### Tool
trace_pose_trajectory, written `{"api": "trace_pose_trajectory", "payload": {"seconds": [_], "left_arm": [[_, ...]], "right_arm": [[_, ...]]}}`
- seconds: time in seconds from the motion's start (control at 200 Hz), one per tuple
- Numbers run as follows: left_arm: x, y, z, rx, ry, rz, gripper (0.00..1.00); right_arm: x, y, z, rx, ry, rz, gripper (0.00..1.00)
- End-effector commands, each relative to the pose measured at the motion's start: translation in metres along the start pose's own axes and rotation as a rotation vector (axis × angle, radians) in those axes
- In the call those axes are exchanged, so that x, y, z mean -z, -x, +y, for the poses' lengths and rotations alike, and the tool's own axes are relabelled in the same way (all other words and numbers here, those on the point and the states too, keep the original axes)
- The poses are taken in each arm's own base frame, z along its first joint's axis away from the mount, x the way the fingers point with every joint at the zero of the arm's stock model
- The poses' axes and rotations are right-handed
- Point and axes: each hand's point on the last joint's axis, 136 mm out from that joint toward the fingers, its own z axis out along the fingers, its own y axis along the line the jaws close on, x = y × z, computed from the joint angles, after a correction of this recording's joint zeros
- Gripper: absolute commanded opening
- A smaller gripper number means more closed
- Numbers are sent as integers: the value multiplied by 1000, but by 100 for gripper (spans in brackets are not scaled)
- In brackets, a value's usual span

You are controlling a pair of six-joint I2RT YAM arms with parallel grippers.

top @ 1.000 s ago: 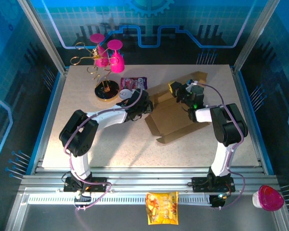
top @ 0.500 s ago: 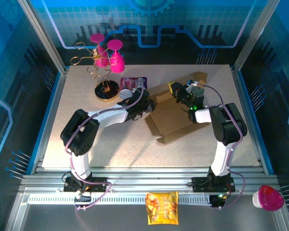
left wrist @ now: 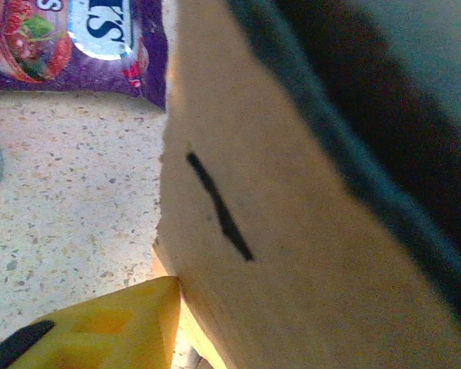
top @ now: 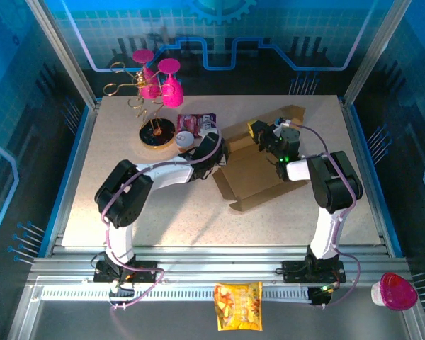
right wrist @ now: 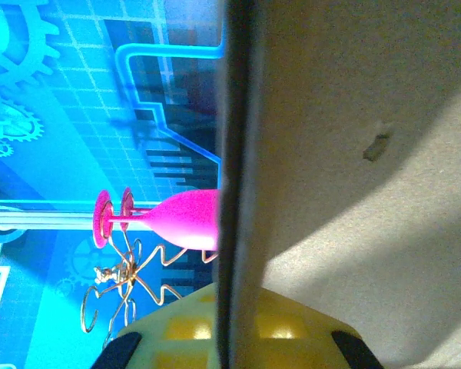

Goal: Fold the paper box

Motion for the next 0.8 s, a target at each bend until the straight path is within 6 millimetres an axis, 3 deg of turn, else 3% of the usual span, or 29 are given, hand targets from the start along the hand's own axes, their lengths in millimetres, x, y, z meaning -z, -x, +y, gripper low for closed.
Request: {"api": "trace_pose_trajectory", "payload": {"seconds": [0.0, 0.18, 0.435, 0.655, 0.795], "left_arm": [[-7, 12, 5, -25, 61, -57, 37], [-12, 7, 12, -36, 108, -42, 17], [-15, 4, 20, -51, 192, -27, 0], [-14, 3, 27, -54, 248, -4, 0], [-8, 7, 29, -59, 260, -8, 0]], "right_arm": [[3, -22, -67, -87, -196, 55, 0], [-4, -19, -58, -82, -173, 53, 0], [-6, -17, -57, -87, -170, 44, 0], [-5, -13, -52, -87, -173, 28, 0], [1, -5, -40, -72, -177, 0, 29]]}}
